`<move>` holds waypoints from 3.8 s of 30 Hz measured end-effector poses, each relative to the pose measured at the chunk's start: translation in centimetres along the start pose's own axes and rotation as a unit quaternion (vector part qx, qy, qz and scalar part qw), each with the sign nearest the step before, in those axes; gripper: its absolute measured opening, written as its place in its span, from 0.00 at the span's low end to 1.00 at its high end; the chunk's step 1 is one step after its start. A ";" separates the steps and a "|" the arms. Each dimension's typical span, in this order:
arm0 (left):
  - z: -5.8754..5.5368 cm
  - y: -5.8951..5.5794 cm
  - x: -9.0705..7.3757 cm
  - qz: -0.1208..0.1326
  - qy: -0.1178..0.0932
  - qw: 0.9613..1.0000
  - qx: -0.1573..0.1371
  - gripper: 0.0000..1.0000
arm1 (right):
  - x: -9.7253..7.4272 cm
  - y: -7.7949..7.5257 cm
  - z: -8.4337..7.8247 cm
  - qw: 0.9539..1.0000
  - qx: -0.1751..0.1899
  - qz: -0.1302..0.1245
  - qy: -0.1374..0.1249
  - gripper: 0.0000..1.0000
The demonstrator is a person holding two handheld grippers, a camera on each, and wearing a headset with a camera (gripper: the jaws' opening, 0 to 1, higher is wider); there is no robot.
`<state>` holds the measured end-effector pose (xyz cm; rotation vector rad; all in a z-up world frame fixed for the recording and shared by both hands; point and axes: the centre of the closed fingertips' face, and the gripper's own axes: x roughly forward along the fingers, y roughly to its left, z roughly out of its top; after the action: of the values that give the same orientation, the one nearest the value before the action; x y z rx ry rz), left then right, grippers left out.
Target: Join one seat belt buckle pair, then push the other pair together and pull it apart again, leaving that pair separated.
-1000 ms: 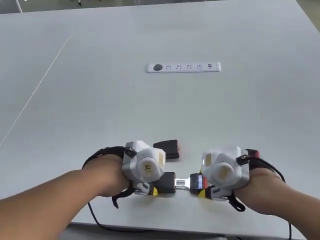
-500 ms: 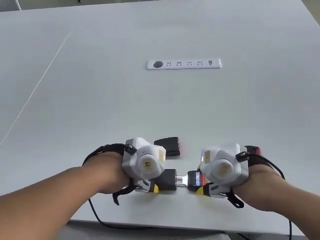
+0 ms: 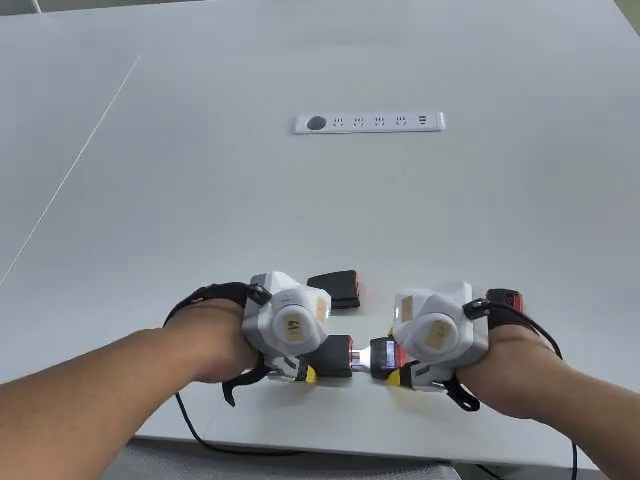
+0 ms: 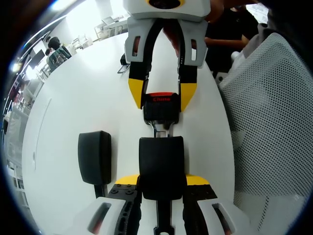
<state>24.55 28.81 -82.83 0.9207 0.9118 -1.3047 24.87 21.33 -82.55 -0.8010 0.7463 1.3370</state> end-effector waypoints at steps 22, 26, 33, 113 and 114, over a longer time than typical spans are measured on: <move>0.0 0.0 0.0 -0.009 0.013 1.000 -0.001 0.32 | 0.7 -0.6 2.0 0.999 -0.034 -0.022 0.004 0.31; -0.1 0.0 0.0 -0.008 0.007 1.000 0.001 0.32 | 0.8 0.0 1.4 1.000 -0.014 -0.014 0.005 0.31; -0.1 -0.1 0.0 -0.007 0.008 1.000 0.000 0.32 | 0.9 0.1 1.3 1.000 -0.009 -0.011 0.005 0.32; 3.7 4.4 -3.3 0.062 -0.059 0.996 -0.037 0.46 | -5.1 -3.1 -2.9 0.995 0.063 -0.068 -0.047 0.37; 3.7 4.7 -3.4 0.064 -0.060 0.995 -0.039 0.46 | -5.2 -3.3 -3.1 0.995 0.063 -0.070 -0.046 0.37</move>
<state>29.16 26.82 -78.14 0.8182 0.7925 -1.1939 27.59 15.74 -79.57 -0.6738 0.6833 1.1815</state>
